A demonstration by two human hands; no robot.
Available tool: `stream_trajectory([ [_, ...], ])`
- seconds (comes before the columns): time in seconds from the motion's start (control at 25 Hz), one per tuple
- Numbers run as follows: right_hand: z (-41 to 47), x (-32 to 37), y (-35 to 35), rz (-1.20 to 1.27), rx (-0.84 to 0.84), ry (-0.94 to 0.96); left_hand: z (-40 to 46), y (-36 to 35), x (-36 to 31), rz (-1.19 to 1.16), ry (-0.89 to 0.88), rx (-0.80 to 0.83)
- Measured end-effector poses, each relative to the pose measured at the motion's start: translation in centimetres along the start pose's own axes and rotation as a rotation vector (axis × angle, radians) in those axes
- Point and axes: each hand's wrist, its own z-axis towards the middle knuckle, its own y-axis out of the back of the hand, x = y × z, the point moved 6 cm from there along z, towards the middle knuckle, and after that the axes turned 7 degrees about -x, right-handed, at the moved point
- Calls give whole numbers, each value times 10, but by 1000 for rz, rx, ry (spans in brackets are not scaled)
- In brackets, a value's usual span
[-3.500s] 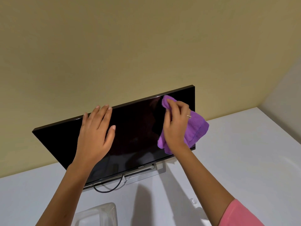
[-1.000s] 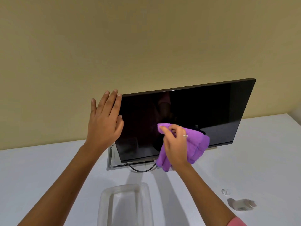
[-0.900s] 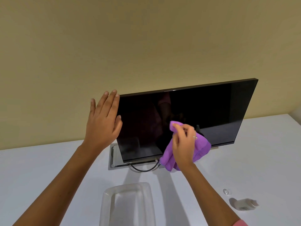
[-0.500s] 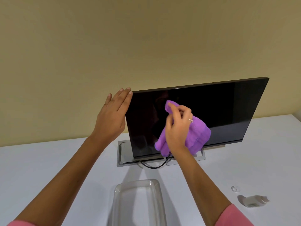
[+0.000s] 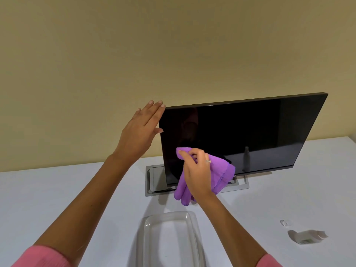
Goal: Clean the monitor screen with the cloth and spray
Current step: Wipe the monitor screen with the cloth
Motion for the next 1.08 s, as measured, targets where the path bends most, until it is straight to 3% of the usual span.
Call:
stream_trajectory([
  [0.2, 29, -7, 35, 85, -321, -95, 1, -2, 1, -44, 39, -34],
  [0.36, 61, 20, 42, 121, -404, -29, 0, -5, 3, -51, 51, -48],
  [0.52, 57, 56, 22, 19, -319, 154, -2, -7, 6, -75, 57, -57],
  [0.72, 10, 39, -27, 2, 73, 161, -4, -10, 7, -40, 65, -67],
  [0.88, -33, 19, -45, -194, 138, 362, -4, -8, 6, -34, 68, -98],
  [1.0, -43, 13, -46, -217, 154, 389, -5, -9, 6, -35, 63, -101],
  [1.08, -28, 22, -34, -79, 155, 232, -6, -9, 7, -32, 58, -103],
])
